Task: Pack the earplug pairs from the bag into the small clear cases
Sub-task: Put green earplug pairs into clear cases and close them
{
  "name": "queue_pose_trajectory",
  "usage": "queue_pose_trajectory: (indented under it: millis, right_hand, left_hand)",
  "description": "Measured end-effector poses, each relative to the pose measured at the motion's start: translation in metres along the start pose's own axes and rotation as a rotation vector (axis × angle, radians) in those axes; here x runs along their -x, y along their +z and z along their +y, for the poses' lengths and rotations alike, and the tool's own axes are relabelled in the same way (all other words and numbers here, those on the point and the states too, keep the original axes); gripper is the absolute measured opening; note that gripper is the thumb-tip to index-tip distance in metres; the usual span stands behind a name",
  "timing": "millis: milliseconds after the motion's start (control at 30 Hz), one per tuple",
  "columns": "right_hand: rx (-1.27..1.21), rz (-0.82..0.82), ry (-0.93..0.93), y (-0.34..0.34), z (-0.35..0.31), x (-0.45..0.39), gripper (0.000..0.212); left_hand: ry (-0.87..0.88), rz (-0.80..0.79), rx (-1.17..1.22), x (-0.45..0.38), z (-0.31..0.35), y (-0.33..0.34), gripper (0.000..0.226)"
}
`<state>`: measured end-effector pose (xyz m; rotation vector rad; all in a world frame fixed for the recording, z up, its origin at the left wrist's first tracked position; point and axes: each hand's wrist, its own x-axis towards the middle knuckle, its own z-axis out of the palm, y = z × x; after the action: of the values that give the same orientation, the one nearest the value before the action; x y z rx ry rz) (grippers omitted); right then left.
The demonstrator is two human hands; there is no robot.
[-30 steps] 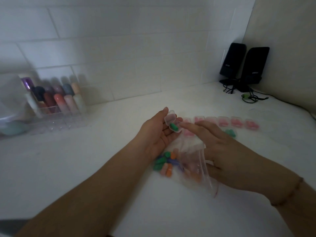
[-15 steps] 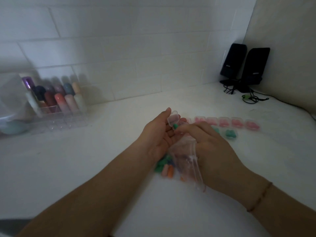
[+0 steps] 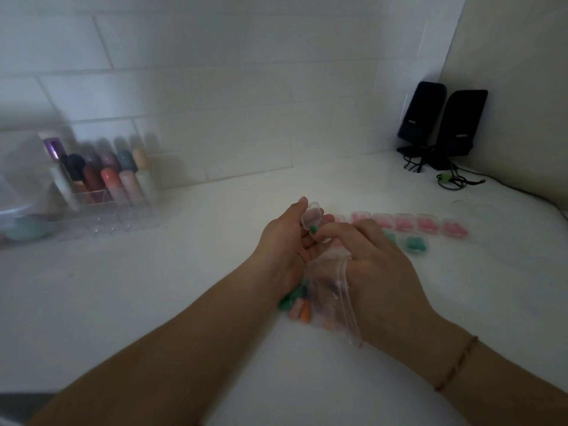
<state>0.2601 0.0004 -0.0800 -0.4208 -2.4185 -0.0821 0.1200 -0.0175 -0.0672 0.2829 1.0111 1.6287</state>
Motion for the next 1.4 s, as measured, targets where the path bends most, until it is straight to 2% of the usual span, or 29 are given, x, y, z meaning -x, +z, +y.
queue_pose_trajectory:
  millis: [167, 300, 333, 400, 500, 567, 633, 733, 767, 833, 900, 1033, 1133, 1200, 1300, 1333, 1400]
  right_hand:
    - [-0.097, 0.004, -0.008, -0.006, 0.009, -0.001, 0.011]
    - [-0.166, -0.116, 0.081, -0.02, 0.027, 0.003, 0.036]
    - [-0.179, -0.143, 0.104, -0.023, 0.028, 0.003, 0.034]
    - [-0.186, -0.16, 0.082, -0.026, 0.022, 0.003, 0.011]
    - [-0.211, -0.185, 0.081, -0.027, 0.007, 0.001, 0.031]
    - [-0.193, -0.201, 0.081, -0.028, 0.003, 0.0, 0.035]
    - [-0.132, -0.225, 0.113, -0.027, 0.003, 0.001, 0.031]
    - [-0.008, -0.256, 0.109, -0.022, 0.0, 0.0, 0.014]
    - [-0.01, -0.234, 0.092, -0.02, -0.001, 0.0, 0.012]
    - [-0.063, -0.177, 0.08, -0.024, -0.003, -0.003, 0.023]
    - [-0.08, -0.153, 0.07, -0.033, 0.001, -0.005, 0.014]
    - [-0.198, -0.325, 0.117, -0.063, 0.028, 0.001, 0.013]
    - [-0.201, -0.463, 0.16, -0.096, 0.062, 0.011, 0.033]
    - [-0.305, -0.428, 0.252, -0.114, 0.076, 0.014, 0.043]
    - [-0.599, -0.196, 0.368, -0.114, 0.08, 0.017, 0.055]
    - [-0.637, -0.126, 0.384, -0.105, 0.078, 0.014, 0.054]
    - [-0.623, -0.02, 0.399, -0.085, 0.067, 0.007, 0.04]
  left_hand:
    - [0.033, 0.006, -0.033, -0.001, -0.001, 0.0, 0.039]
    - [0.053, 0.021, -0.031, -0.003, -0.001, 0.001, 0.032]
    - [0.057, 0.023, -0.035, -0.004, -0.002, 0.001, 0.032]
    - [0.055, 0.026, -0.029, -0.003, -0.002, 0.002, 0.034]
    - [0.04, 0.024, -0.022, -0.001, -0.002, 0.002, 0.035]
    - [0.033, 0.018, -0.017, 0.0, -0.001, 0.002, 0.034]
    - [0.037, 0.012, -0.028, -0.001, -0.001, 0.002, 0.033]
    - [0.026, 0.007, -0.046, -0.001, -0.002, 0.002, 0.033]
    - [0.019, 0.006, -0.043, -0.001, -0.002, 0.002, 0.033]
    - [0.016, 0.007, -0.036, -0.001, -0.002, 0.001, 0.033]
    - [0.025, 0.012, -0.027, -0.002, -0.002, 0.001, 0.034]
    - [0.03, 0.023, -0.017, -0.001, -0.001, 0.003, 0.039]
    - [0.058, 0.025, -0.039, -0.001, 0.0, 0.005, 0.041]
    - [0.091, 0.014, -0.063, -0.002, 0.003, 0.006, 0.038]
    - [0.143, -0.035, -0.153, -0.002, 0.008, 0.006, 0.034]
    - [0.153, -0.064, -0.189, -0.001, 0.008, 0.006, 0.033]
    - [0.158, -0.129, -0.253, 0.002, 0.007, 0.007, 0.032]
